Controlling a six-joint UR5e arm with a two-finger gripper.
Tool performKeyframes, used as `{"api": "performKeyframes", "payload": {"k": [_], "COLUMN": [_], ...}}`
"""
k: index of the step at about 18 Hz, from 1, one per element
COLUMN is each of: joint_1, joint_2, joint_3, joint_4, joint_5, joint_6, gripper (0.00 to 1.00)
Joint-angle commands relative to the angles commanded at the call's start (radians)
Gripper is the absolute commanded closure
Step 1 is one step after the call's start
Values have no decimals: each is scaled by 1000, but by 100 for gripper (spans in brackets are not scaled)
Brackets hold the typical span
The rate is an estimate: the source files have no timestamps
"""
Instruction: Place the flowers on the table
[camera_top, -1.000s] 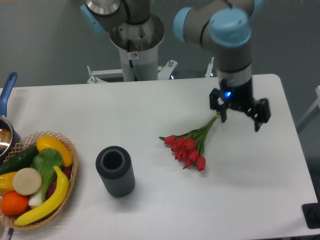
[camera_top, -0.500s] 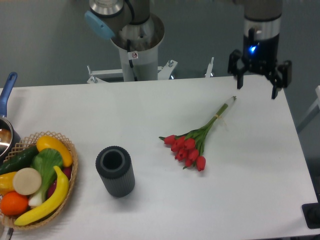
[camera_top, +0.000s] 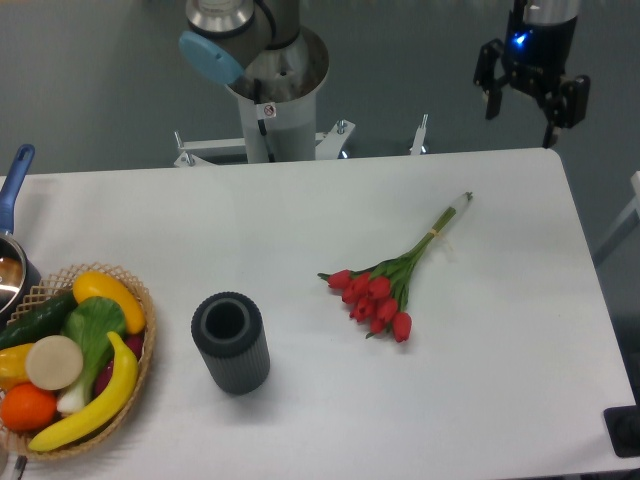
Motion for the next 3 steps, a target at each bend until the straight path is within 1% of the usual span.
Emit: {"api": "performKeyframes", "payload": {"k": [3], "joint_1": [0], "joint_2": [0], "joint_3": [3], "joint_4": [2], "joint_5": [-2], "joint_6": [0], "gripper": [0]}}
